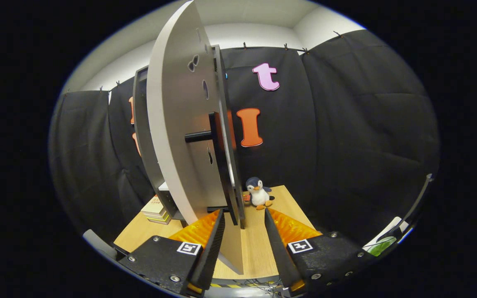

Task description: Open the shoe cabinet door, grab the shoes and put them into the shoe cabinet, then close the shoe cabinet door.

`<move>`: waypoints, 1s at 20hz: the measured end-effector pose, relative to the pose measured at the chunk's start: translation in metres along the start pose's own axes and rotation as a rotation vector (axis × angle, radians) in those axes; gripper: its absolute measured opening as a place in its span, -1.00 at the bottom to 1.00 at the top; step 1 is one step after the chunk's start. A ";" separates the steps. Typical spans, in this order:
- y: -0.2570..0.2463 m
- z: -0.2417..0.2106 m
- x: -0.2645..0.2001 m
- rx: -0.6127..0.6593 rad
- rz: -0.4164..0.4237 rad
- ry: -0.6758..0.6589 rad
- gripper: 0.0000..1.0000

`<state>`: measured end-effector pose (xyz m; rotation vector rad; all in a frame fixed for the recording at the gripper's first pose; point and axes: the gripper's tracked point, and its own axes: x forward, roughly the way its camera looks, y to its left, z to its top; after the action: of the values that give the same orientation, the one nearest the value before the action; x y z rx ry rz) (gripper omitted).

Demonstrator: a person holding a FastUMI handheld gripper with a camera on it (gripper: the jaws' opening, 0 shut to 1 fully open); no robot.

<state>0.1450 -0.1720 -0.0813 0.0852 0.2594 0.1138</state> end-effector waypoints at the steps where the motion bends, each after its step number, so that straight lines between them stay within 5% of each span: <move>1: 0.001 0.000 0.000 -0.004 0.003 -0.001 0.24; 8: 0.020 0.000 0.001 -0.048 0.016 -0.001 0.24; 20: 0.120 -0.005 0.023 -0.028 0.140 0.031 0.25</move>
<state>0.1534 -0.0497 -0.0798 0.0734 0.2823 0.2576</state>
